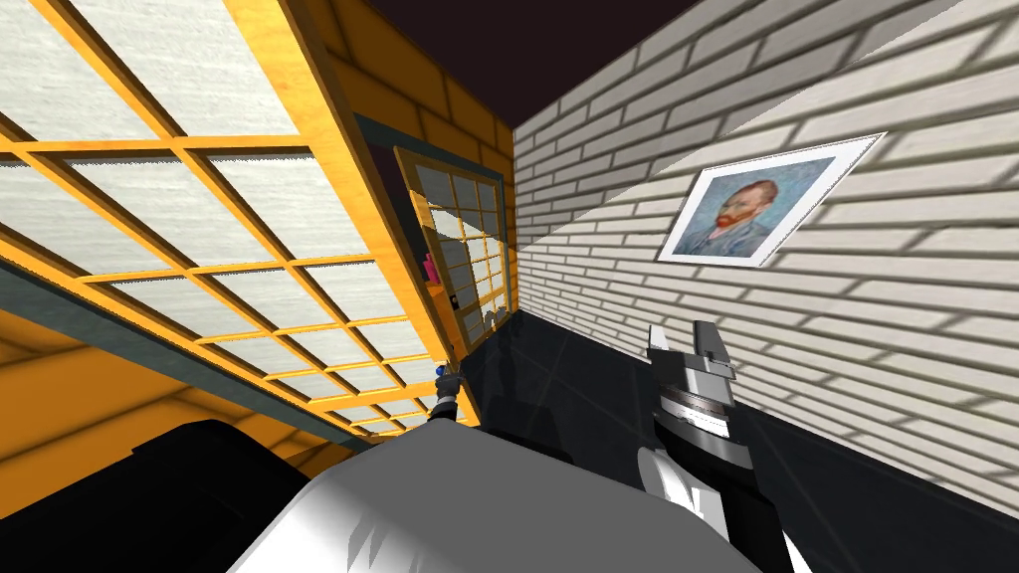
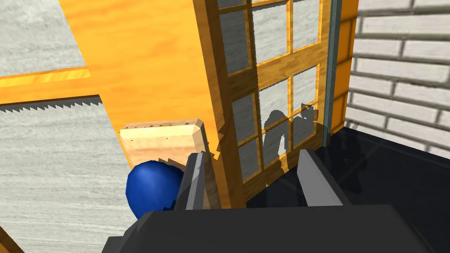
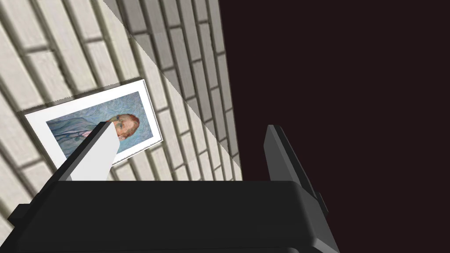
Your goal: Pull the door open
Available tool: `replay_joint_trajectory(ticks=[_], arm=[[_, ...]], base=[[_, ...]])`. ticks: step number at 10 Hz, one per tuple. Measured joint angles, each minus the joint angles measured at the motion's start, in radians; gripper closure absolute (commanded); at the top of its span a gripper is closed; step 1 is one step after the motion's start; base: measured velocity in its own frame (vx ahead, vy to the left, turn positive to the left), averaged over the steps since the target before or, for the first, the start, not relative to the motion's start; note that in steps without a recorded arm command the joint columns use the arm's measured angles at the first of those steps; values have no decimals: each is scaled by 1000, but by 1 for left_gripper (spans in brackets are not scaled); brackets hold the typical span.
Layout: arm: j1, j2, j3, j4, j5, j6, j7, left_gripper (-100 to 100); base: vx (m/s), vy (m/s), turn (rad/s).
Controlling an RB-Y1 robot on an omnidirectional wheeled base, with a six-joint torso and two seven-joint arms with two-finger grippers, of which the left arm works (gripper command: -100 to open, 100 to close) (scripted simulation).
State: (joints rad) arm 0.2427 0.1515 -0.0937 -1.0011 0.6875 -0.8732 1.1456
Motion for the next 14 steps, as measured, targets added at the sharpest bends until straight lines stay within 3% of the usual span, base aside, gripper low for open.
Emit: replay_joint_trajectory(ticks=[4,8,10,11,12,13,14], arm=[[-11,-8,-16,-4,17,-7,55,-100],[4,25,-22,7,20,-27,100,-100],[-6,49,-22,57,20,-62,141,-100],[11,58,-22,43,21,-65,149,-100],[-11,78,-22,99,21,-89,181,-100],[-9,83,-19,104,23,-97,192,-100],[9,83,-18,74,25,-87,185,-100]], base=[[-52,-9,-96],[14,10,-59],[16,22,-61],[11,22,-51],[6,15,-40],[0,7,1],[4,-15,-39]])
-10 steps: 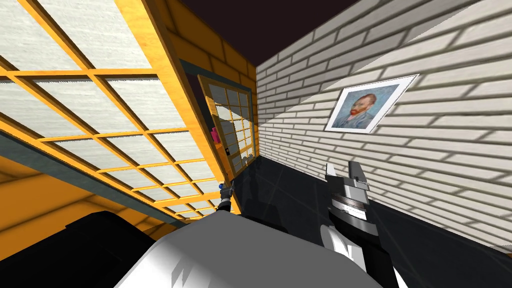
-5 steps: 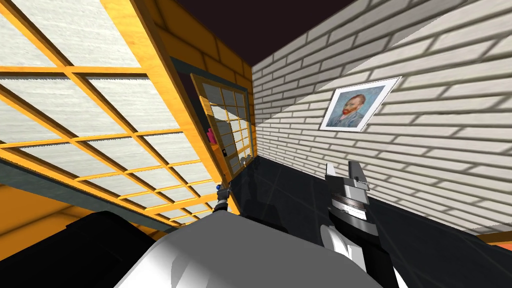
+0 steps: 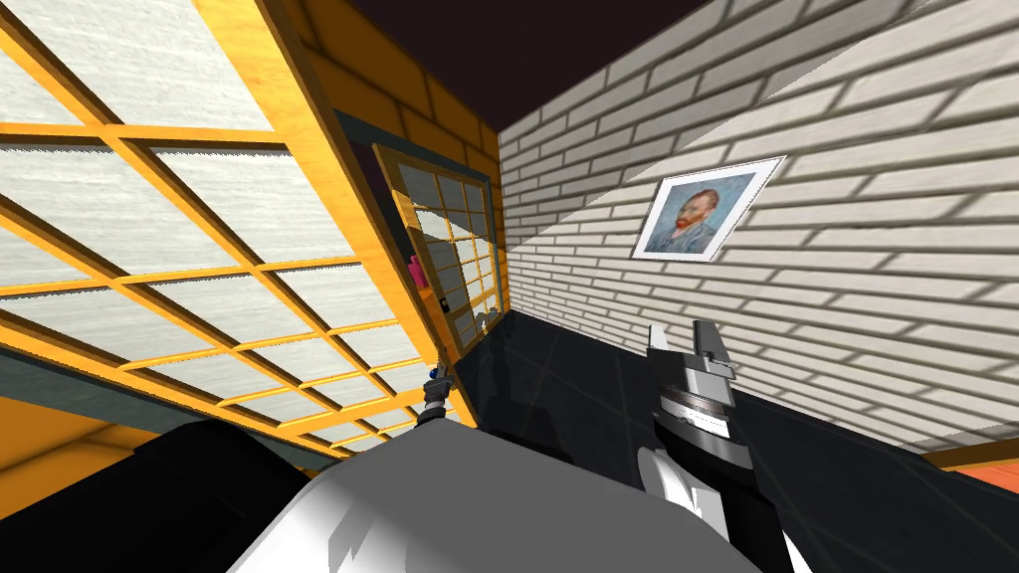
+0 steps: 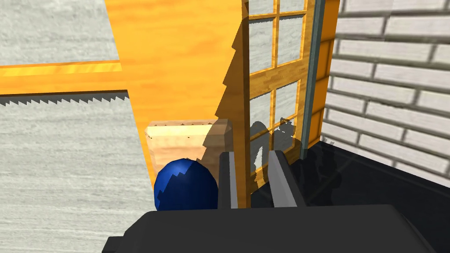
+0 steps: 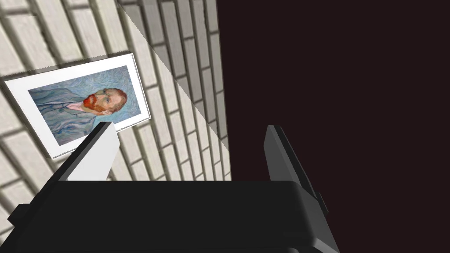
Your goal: Pull the door open
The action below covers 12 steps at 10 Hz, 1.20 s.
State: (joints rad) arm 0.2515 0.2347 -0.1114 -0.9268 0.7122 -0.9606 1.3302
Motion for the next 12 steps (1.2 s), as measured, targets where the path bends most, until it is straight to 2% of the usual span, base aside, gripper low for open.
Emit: replay_joint_trajectory(ticks=[1,6,7,9,11,12], arm=[[-1,-3,-4,-7,-2,1,-2,100],[-2,-2,-3,-2,-1,0,0,100],[-2,-2,-2,-2,-1,0,0,-100],[-4,6,-15,-22,-7,14,6,-100],[9,9,-29,-52,-13,37,6,-100],[14,13,-35,-53,-14,46,10,-100]], base=[[2,-13,9],[-1,4,1],[-119,-28,-22],[-206,-52,-52],[-199,-85,23],[-201,-83,17]])
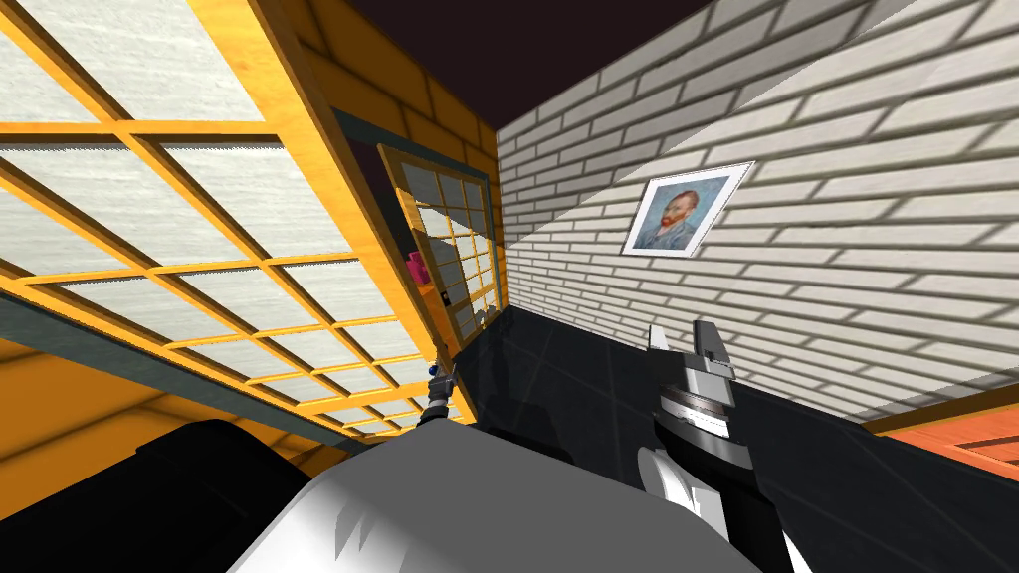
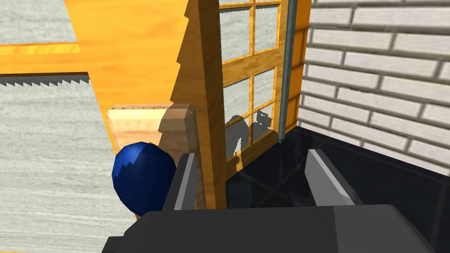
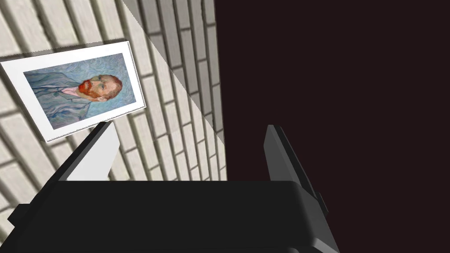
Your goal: Pull the door open
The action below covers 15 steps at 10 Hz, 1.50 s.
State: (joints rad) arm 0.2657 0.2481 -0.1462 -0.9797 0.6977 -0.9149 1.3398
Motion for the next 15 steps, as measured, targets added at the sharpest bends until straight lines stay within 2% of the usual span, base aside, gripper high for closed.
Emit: replay_joint_trajectory(ticks=[1,2,3,5,6,7,12,13,15], arm=[[13,5,-4,-16,0,13,2,-100],[15,8,-9,-13,-2,18,7,-100],[16,3,-16,-12,-4,20,9,-100],[12,7,-30,7,-9,14,27,-100],[17,13,-30,-2,-9,14,31,-100],[14,12,-33,-8,-12,12,31,100],[17,14,-30,-2,-9,14,31,100],[17,13,-30,-2,-9,14,31,-100],[26,26,-40,-9,-16,10,38,-100]], base=[[-211,-22,-1],[-95,-25,-40],[-41,73,-100],[-16,122,-50],[3,47,-51],[5,-19,16],[-1,-5,9],[-115,-2,-8],[-216,6,-6]])
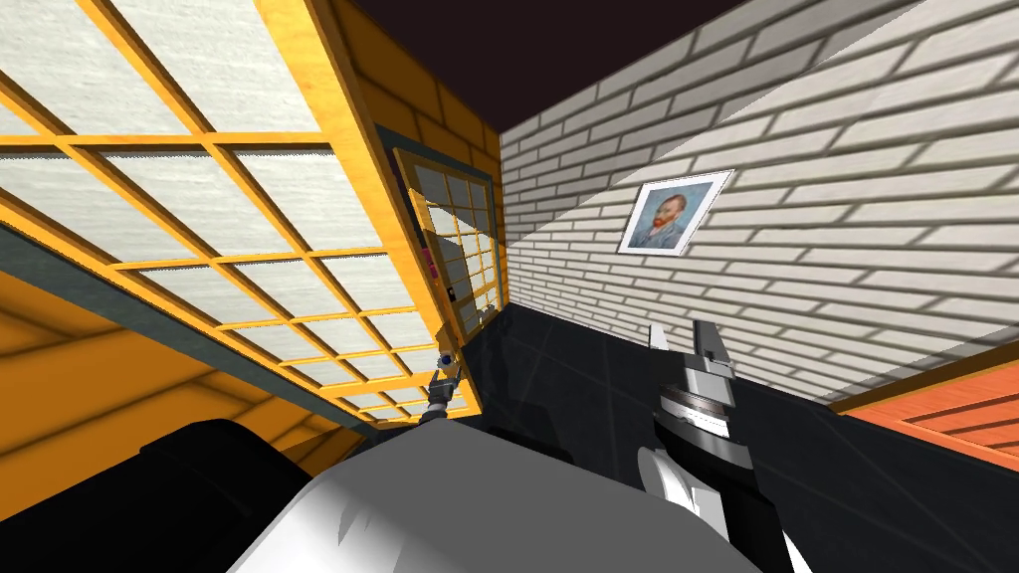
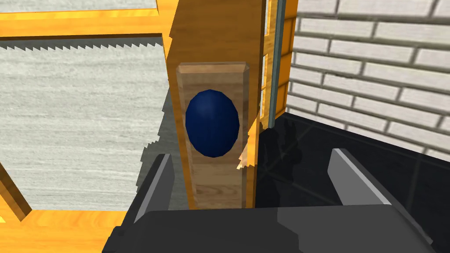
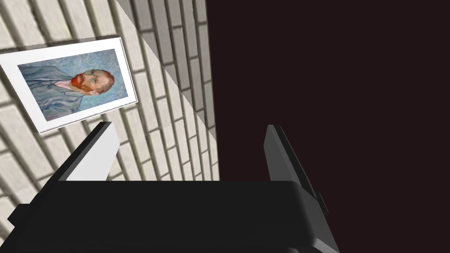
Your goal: Pull the door open
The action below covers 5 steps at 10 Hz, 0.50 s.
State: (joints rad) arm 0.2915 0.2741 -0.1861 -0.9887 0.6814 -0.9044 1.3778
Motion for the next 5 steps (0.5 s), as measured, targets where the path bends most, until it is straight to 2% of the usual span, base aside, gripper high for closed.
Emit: replay_joint_trajectory(ticks=[3,4,5], arm=[[17,21,-17,-15,-11,-4,10,-100],[22,28,-22,-21,-15,-4,13,-100],[23,28,-22,-21,-15,-4,14,-100]], base=[[-201,-24,-6],[-92,-10,1],[103,17,-134]])
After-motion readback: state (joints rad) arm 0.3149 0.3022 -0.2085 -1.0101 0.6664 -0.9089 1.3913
